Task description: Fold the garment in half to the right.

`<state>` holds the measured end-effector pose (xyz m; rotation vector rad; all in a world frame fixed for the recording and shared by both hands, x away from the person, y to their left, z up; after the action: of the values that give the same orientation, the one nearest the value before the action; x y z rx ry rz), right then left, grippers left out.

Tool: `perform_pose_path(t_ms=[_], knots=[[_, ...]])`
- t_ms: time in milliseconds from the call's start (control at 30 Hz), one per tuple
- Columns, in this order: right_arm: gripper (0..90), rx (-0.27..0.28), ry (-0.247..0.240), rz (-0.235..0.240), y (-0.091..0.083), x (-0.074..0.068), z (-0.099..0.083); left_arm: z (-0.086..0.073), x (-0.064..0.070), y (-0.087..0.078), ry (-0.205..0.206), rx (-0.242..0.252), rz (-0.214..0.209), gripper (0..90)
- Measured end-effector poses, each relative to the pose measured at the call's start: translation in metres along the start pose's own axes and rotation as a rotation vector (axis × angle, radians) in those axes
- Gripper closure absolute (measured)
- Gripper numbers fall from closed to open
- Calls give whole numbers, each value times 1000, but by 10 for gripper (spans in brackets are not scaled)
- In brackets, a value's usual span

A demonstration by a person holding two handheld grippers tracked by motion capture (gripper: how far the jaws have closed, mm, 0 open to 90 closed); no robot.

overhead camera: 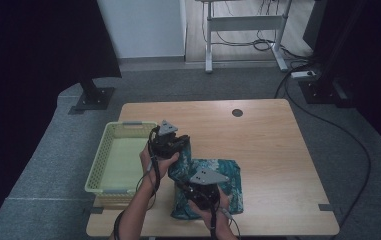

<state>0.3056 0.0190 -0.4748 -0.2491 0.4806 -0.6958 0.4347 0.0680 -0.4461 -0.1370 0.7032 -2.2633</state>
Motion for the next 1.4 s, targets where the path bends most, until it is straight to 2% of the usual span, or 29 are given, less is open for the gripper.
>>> perform_pose_path(t_ms=[133, 267, 500, 700, 833, 1000, 1233, 1400], knots=[[853, -5, -16, 14, 4, -7, 7, 5, -6, -8, -4, 10, 10, 855], [854, -7, -51, 28, 12, -22, 18, 8, -17, -22, -18, 28, 28, 854], [854, -17, -106, 42, 31, -45, 30, 3, -37, -44, -40, 40, 61, 855], [854, -20, -120, 69, 46, -59, 35, 2, -54, -63, -50, 51, 90, 855], [854, -2, -117, 84, 48, -67, 42, 5, -56, -71, -47, 59, 98, 854], [854, 12, -101, 94, 40, -66, 40, 3, -48, -63, -35, 43, 84, 854], [854, 1, -35, 84, 30, -45, 21, -4, -32, -34, -27, -9, 69, 854], [854, 3, -12, 68, 21, -31, 11, -4, -23, -17, -25, -30, 60, 854]])
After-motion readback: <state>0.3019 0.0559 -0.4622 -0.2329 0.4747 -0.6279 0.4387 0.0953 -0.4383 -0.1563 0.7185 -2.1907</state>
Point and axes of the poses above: each handheld gripper's, and its own axes: y roughly forward along the jaws, z roughly out of its top, x roughly to its right, the point moved 8 cm from there along y, roughly forward along the jaws, and after that the axes turned 12 degrees about y, right-handed, at the moved point
